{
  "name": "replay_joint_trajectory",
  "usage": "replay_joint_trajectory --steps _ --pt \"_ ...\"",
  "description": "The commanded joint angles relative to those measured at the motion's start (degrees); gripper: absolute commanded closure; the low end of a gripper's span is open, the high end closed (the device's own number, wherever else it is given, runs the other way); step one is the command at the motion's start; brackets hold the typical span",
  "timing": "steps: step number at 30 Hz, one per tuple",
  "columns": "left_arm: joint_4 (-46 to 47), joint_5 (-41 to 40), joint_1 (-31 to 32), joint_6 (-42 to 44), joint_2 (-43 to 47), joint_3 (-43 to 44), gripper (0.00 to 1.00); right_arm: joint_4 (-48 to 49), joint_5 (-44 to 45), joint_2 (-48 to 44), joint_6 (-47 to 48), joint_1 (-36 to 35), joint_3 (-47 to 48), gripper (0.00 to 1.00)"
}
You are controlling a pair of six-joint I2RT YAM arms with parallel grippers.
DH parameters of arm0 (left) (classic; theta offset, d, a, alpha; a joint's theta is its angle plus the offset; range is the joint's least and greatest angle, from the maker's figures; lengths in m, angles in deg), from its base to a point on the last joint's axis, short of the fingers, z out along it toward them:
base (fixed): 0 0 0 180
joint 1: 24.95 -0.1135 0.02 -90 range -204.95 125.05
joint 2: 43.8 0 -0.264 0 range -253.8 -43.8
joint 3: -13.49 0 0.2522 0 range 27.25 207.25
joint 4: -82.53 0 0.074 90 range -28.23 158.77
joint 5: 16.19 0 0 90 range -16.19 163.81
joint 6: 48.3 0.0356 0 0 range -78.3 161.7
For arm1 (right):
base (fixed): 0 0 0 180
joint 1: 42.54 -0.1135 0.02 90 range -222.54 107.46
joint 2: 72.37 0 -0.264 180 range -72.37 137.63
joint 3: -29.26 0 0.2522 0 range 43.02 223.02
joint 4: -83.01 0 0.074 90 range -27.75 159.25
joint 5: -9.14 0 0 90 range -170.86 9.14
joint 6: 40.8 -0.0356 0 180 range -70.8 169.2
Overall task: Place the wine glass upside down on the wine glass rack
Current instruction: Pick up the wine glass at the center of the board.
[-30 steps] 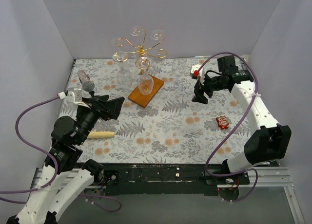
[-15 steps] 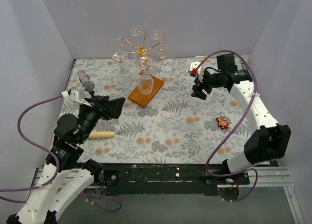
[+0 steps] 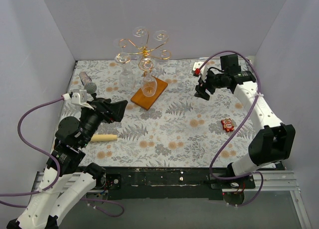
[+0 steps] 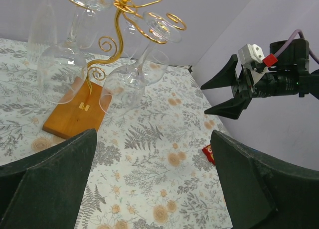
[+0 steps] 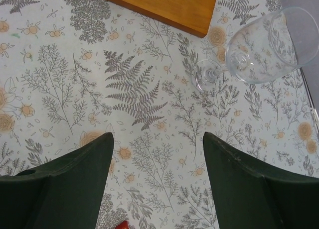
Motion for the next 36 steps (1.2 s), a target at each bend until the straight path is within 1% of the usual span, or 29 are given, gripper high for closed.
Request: replay_joint_trajectory --steps 1,6,11,13,17,21,22,30,33,36 --pt "-0.96 -0.91 -0.3 1.15 0.65 0.88 0.02 3.07 0.39 2.4 -2.8 -0.39 1.41 0.2" --pt "-0.7 -1.26 -0.3 1.42 0.21 1.32 0.02 3.07 -1.45 4.86 -3.33 -0.39 3.61 0.19" --pt "-0.79 -0.38 -0.3 1.07 0.21 1.59 0.02 5.53 -2.59 6.97 -3.33 -0.65 5.72 0.18" --pt "-1.22 -0.47 -0.3 0.98 0.65 1.76 0.02 5.53 -4.78 7.59 -2.9 -0.74 7.47 0.18" --pt "-2.1 -1.26 -0.3 0.89 1.44 2.2 0.02 6.05 -11.19 8.2 1.14 -0.83 10.29 0.16" --pt "-2.63 -1.44 -0.3 0.89 1.27 2.82 0.02 5.8 -15.16 12.76 2.73 -0.83 15.29 0.16" --pt "-2.72 -1.35 -0.3 0.8 1.18 2.99 0.02 5.01 -15.69 14.6 3.25 -0.74 17.22 0.18" --pt "-3.69 -2.05 -0.3 0.45 0.39 4.14 0.02 5.09 -14.55 21.73 3.7 -0.83 24.79 0.24" --pt "-3.69 -2.23 -0.3 0.37 -0.05 4.49 0.02 5.44 -14.02 23.75 3.17 -0.83 26.46 0.27" --pt "-3.69 -2.14 -0.3 0.45 -0.67 4.58 0.02 5.79 -13.67 25.25 3.17 -0.83 27.52 0.27"
